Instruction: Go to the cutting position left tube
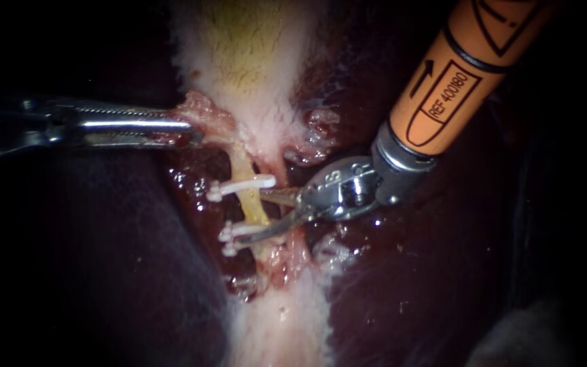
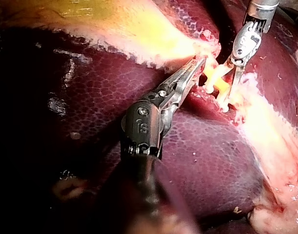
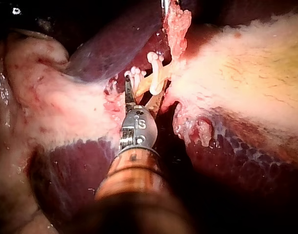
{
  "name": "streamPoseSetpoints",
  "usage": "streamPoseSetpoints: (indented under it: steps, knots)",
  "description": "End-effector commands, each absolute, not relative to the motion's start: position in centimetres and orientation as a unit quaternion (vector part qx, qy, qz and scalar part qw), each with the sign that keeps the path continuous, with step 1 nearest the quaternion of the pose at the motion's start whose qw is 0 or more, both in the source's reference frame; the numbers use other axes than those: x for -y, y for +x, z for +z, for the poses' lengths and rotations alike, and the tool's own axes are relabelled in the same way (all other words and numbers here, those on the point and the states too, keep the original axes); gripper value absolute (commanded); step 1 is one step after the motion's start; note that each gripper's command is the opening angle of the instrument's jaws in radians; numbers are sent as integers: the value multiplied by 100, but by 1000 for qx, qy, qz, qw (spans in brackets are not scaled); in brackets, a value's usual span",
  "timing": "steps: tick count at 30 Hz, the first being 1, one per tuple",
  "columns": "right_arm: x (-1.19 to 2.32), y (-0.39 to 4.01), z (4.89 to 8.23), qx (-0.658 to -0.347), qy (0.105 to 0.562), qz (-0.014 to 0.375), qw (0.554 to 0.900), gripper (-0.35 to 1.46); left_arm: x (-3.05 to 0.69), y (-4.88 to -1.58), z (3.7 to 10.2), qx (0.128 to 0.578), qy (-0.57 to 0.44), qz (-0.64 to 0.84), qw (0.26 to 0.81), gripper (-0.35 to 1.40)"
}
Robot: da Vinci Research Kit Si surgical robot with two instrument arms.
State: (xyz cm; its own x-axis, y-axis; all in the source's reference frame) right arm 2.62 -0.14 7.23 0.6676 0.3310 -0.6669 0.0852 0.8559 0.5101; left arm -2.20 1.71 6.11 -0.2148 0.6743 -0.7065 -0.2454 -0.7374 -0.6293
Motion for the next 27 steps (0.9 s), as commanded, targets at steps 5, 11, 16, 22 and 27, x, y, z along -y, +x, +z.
streamPoseSetpoints:
  steps: [5,11,16,22,27]
  knots:
    - [15,270,721,-457,299,77,834,143,-171,-221,611,196,-547,754,305,-35]
    - [23,275,711,-477,335,67,810,136,-171,-221,613,196,-548,754,304,-35]
    - [27,285,706,-485,343,67,802,136,-172,-221,613,196,-548,754,304,-35]
    - [30,299,704,-487,344,70,800,135,-171,-223,615,196,-548,755,304,-35]
    - [31,310,705,-490,343,79,797,135,-172,-224,617,196,-548,755,304,-35]
